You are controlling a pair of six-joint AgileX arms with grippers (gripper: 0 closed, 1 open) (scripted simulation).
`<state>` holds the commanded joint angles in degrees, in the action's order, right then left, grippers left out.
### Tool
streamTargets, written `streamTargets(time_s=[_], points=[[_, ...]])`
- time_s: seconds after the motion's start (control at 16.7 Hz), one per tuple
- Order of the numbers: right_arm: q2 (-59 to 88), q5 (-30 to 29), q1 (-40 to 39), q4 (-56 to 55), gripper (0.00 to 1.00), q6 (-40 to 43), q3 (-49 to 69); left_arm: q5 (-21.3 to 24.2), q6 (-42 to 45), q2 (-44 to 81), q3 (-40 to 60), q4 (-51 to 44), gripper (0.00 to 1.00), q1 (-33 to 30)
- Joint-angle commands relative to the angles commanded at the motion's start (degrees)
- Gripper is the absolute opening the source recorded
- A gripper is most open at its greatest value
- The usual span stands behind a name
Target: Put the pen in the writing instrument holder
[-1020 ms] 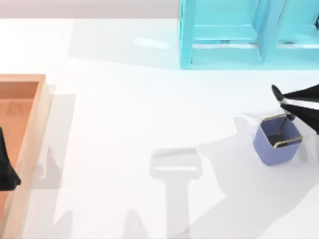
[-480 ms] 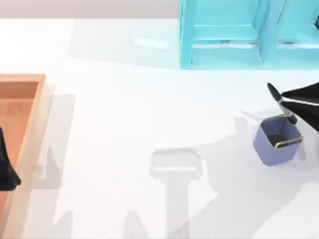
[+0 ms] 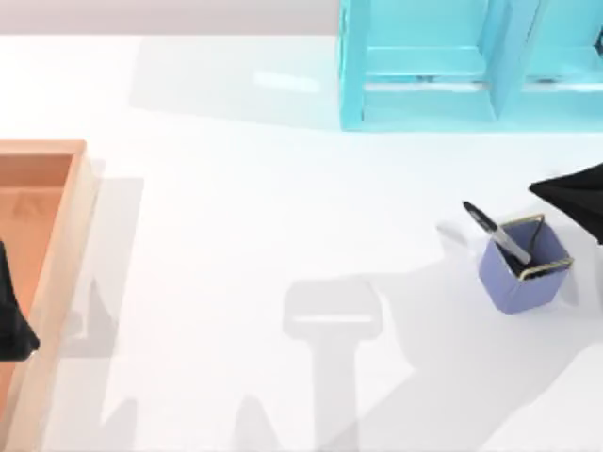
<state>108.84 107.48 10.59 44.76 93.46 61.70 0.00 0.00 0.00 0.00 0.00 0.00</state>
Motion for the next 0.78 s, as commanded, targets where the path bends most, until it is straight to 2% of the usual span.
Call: streamTargets(time_s=[0.66,0.78], points=[[0.0,0.0,0.0,0.0,0.98,0.0,0.0,0.0,0.0,0.0,0.0,0.0,1.0,0.0],[0.0,0.0,0.0,0.0,1.0,0.0,0.0,0.0,0.0,0.0,0.0,0.0,1.0,0.0]])
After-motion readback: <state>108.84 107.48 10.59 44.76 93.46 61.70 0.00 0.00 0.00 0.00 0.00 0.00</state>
